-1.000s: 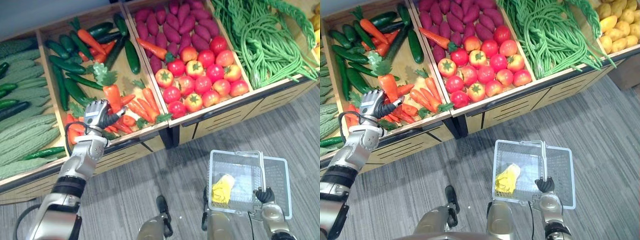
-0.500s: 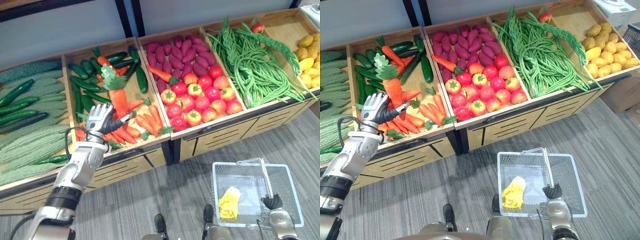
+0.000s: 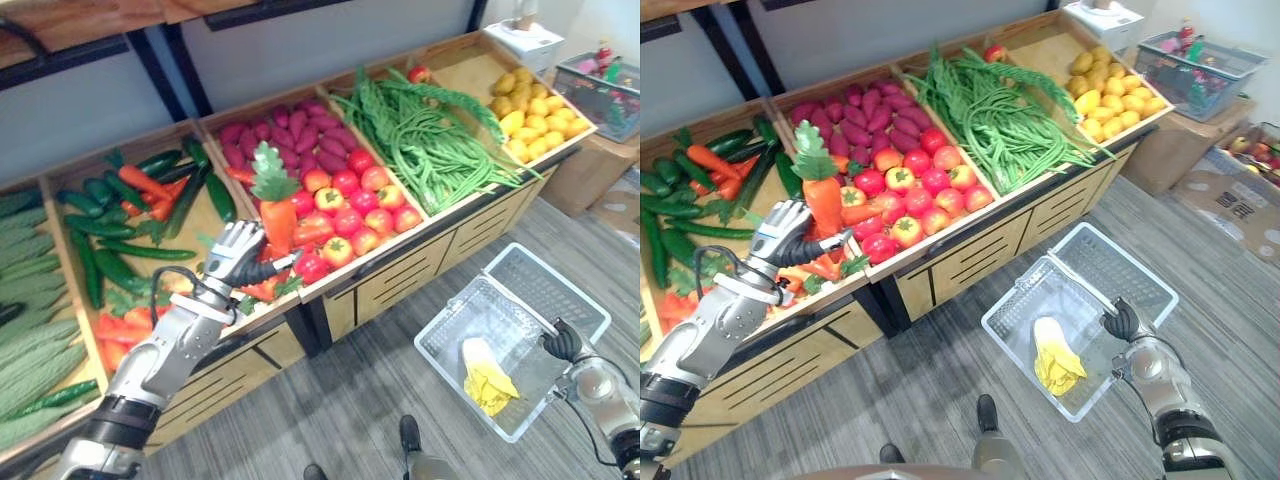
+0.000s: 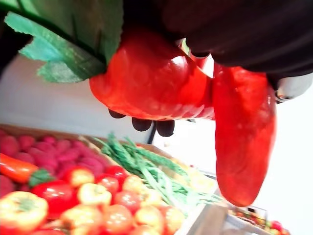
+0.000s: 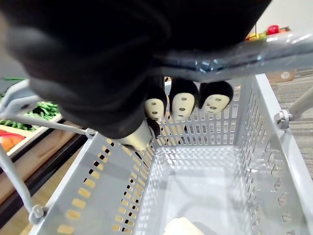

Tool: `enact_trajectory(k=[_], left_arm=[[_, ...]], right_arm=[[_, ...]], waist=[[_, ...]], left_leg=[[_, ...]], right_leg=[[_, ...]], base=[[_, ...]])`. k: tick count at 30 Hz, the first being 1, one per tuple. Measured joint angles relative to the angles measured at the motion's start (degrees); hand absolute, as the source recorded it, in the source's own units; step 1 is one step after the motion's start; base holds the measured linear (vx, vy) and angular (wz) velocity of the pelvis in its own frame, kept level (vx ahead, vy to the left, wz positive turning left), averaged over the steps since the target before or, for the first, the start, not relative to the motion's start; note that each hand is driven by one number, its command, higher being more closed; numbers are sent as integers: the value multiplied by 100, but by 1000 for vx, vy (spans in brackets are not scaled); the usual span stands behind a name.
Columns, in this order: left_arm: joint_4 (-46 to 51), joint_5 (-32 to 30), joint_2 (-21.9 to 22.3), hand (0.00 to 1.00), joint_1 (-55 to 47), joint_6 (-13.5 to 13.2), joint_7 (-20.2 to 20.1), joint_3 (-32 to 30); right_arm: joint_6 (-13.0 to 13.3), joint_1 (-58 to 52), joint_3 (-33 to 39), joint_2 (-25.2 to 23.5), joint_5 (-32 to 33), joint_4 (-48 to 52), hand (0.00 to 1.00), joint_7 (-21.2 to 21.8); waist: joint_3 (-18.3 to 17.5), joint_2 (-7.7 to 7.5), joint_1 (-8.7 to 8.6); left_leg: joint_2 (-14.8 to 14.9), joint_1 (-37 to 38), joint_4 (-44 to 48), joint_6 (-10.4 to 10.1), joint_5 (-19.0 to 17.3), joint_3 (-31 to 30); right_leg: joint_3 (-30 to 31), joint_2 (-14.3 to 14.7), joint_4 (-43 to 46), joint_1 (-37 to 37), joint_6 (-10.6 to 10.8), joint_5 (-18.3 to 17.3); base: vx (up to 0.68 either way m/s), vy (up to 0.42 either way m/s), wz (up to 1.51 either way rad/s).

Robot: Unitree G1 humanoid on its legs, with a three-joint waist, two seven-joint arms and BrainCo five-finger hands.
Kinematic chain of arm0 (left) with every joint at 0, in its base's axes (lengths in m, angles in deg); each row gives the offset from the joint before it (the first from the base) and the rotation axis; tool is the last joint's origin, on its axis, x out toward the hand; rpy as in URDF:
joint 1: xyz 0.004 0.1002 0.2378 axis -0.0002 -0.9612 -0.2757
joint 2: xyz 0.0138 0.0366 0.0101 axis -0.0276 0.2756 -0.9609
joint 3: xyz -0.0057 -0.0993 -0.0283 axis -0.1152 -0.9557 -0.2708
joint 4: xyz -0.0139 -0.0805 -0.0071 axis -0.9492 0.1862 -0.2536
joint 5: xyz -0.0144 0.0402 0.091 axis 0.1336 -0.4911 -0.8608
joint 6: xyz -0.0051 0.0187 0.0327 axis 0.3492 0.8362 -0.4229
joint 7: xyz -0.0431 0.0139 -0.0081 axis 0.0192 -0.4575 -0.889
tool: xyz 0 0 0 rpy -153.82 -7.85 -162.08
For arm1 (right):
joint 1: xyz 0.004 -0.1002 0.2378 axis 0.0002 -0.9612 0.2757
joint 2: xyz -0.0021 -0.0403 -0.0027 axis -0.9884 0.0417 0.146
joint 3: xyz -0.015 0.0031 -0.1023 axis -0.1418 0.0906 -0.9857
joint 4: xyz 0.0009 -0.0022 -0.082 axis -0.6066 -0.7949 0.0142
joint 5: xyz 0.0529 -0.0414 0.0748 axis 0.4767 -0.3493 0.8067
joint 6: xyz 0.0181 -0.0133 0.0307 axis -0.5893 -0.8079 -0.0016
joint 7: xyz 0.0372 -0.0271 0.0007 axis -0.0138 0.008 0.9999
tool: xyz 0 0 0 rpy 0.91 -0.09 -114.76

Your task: Pick vegetable in the basket

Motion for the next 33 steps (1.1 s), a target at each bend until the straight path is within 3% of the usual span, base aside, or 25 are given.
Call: enact_trajectory(k=[8,20,33], left_arm=[[435,229,-9,100,121,-216,-335,1247],[701,660,109,100,1072,-426,-854,3224],[123,659,541,100,1354,-460,-1203,4108]], right_arm=[[40,25,-856,430,6,776,100,347],[425,25,-1775,743,354,2512,100,745],[460,351,-2415,1177,864,3317,100,1070]], waist=[[-10,15,-2],[-105,81,12],[-209,117,-7]], left_leg=[[138,78,694,-63,-544,627],[1050,-159,2341,-236,-1451,1271],[1365,-162,2799,-307,-1711,1738]], right_leg=[[657,45,5,-8,69,116],[1077,516,196,-134,28,91],[1349,735,315,-313,-9,70]], base=[[-6,-41,-44],[-18,-50,-27],[3,10,-16]])
